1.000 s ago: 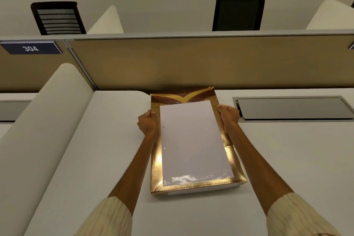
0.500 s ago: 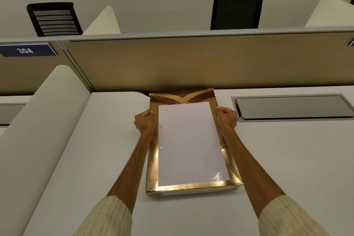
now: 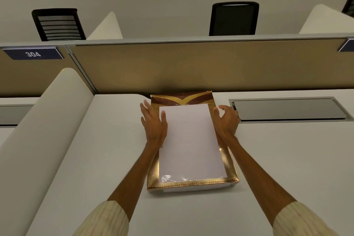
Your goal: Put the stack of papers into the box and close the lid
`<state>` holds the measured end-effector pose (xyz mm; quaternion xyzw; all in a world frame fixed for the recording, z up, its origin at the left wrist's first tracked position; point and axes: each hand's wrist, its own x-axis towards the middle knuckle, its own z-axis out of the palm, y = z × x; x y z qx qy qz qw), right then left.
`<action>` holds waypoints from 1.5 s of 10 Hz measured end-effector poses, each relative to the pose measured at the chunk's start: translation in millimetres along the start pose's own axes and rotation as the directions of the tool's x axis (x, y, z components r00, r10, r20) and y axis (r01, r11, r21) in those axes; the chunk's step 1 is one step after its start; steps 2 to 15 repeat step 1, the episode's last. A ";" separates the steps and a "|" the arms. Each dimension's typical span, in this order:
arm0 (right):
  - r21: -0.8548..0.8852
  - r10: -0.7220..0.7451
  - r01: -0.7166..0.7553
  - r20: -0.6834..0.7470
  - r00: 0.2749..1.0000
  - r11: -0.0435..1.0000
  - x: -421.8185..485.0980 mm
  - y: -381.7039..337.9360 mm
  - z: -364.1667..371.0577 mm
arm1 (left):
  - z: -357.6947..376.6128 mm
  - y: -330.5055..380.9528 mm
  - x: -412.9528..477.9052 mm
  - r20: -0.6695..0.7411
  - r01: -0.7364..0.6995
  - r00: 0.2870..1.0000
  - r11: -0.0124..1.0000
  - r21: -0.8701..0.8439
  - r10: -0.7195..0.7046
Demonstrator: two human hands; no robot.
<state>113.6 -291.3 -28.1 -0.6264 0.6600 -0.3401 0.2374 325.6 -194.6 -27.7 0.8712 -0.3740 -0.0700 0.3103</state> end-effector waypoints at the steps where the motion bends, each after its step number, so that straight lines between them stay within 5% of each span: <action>1: -0.037 -0.162 0.164 0.040 0.986 0.986 -12.5 -11.6 -16.1 | -0.1 0.9 -8.4 0.012 -0.187 0.982 0.978 0.092 0.187; 15: -0.037 -0.162 0.164 0.040 0.986 0.986 -12.5 -11.6 -16.1 | -0.1 0.9 -8.4 0.012 -0.187 0.982 0.978 0.092 0.187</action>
